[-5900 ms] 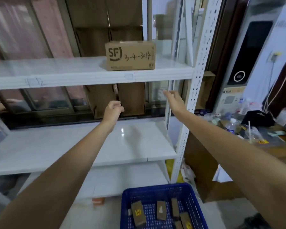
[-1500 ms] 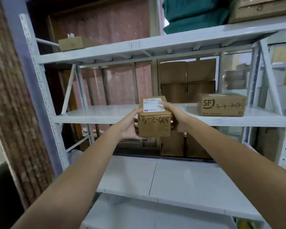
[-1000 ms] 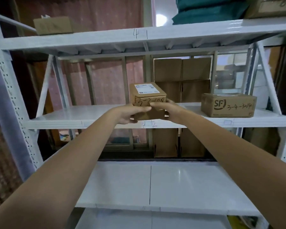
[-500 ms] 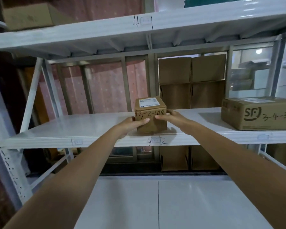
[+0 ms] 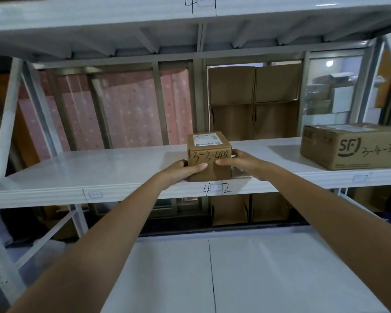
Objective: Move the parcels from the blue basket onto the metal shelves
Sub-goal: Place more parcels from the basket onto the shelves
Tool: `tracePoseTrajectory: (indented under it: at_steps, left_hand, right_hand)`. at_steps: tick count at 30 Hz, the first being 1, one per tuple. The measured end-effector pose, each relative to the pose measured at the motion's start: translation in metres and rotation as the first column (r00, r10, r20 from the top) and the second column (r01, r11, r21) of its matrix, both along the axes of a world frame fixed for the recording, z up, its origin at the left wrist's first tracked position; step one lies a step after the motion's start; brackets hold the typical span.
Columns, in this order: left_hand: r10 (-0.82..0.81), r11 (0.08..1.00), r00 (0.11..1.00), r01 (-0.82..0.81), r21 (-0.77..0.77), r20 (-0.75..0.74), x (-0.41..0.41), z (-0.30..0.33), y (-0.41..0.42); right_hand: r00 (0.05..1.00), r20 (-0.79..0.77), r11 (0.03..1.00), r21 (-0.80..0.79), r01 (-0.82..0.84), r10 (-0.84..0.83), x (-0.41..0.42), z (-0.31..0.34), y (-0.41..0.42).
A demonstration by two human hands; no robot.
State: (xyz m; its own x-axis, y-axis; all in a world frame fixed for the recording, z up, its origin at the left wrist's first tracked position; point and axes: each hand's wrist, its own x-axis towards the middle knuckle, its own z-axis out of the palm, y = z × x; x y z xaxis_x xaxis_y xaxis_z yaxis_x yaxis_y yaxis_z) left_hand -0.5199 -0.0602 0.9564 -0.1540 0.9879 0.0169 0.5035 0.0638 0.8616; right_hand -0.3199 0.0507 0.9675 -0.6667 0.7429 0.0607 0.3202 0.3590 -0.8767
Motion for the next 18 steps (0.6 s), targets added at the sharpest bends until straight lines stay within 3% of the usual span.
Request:
tracePoseTrajectory:
  at_steps: [4,8,11,14,18]
  left_hand:
    - [0.067,0.997,0.994,-0.064,0.031,-0.085,-0.005,-0.003,-0.007]
    - [0.209,0.977,0.975,-0.204,0.064,-0.080,-0.008,-0.015,-0.020]
    - [0.245,0.946,0.969,-0.231,0.227,-0.038,0.001,-0.028,-0.031]
    - [0.383,0.828,0.919,-0.297,0.476,-0.093,0.010,-0.040,-0.046]
    - [0.403,0.857,0.899,-0.304,0.417,-0.174,0.036,-0.054,-0.066]
  right_hand:
    - [0.995,0.040,0.996,0.029,0.090,-0.091,0.006,0.002,-0.009]
    - [0.973,0.005,0.968,0.097,0.230,-0.231,0.020,-0.001,-0.025]
    - [0.950,-0.038,0.928,0.203,0.311,-0.310,0.031,-0.013,-0.041]
    - [0.925,-0.099,0.870,0.316,0.379,-0.367,0.050,-0.032,-0.060]
    - [0.919,-0.030,0.851,0.367,0.375,-0.393,0.089,-0.046,-0.077]
